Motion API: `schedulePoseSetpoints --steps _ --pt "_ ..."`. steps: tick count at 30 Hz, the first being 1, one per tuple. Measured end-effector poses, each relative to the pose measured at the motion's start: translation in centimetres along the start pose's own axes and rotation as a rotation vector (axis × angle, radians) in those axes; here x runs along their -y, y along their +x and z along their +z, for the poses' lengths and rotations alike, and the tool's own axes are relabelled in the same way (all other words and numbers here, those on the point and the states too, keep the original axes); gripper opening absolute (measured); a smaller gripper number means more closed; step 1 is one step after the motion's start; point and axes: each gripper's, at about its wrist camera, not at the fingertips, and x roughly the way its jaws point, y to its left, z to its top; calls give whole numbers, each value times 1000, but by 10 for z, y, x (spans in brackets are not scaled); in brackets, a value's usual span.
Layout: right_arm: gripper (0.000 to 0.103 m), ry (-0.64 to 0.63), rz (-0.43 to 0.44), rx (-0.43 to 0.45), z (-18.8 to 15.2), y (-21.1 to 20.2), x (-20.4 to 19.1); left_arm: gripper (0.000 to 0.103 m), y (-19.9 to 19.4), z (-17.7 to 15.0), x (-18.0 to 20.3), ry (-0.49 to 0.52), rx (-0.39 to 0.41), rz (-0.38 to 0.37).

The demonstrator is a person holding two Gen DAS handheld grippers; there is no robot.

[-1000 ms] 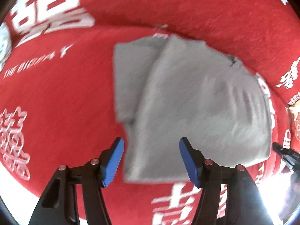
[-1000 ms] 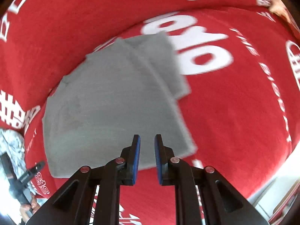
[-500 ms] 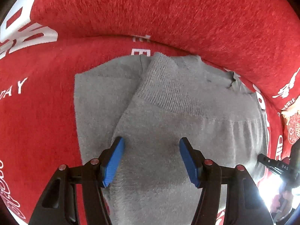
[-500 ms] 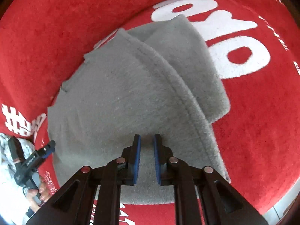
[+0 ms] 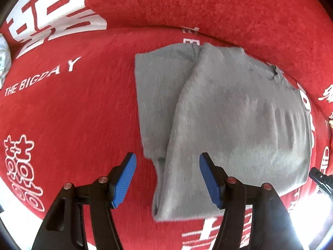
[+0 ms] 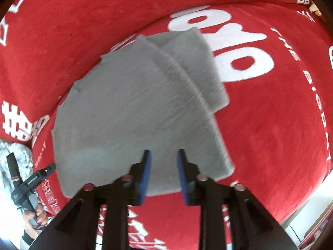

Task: Fold small clothes

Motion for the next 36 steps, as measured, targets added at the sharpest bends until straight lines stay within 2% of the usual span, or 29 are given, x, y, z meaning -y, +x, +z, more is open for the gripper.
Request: schedulePoseSetpoints --steps 3,4,6,14,15,16,18,20,21,22,27,36 --pt "39 -6 29 -21 -9 2 -14 65 -9 -14 -1 6 -10 2" --pt "39 -7 37 -32 -13 3 -19 72 -10 -18 2 9 -17 -1" --pt "42 -13 51 -51 -19 6 -26 79 -13 -27 7 21 -31 -9" --pt "50 -24 72 -87 -35 13 -43 79 -11 -46 19 12 -60 -14" --pt "52 -24 76 -91 -37 15 -44 89 -9 -46 19 9 -58 -14" --pt "54 -26 78 -92 -37 16 -45 103 -9 -47 19 6 -58 -16" --pt "59 -30 82 -98 -39 17 -47 103 -13 -50 18 -5 -36 -28" --pt "70 -36 92 -97 -41 18 -50 103 -14 -51 17 -11 -34 -34" --pt "81 -45 103 -91 -43 17 -54 103 -14 -51 17 -12 -36 -30" --pt "84 -54 109 -86 -45 17 -56 103 -13 -51 17 -11 -37 -22" --pt "84 -98 131 -117 -55 21 -71 103 -13 -51 16 -1 -36 8" --pt "84 -83 151 -169 -71 37 -80 103 -7 -50 6 -23 -51 36"
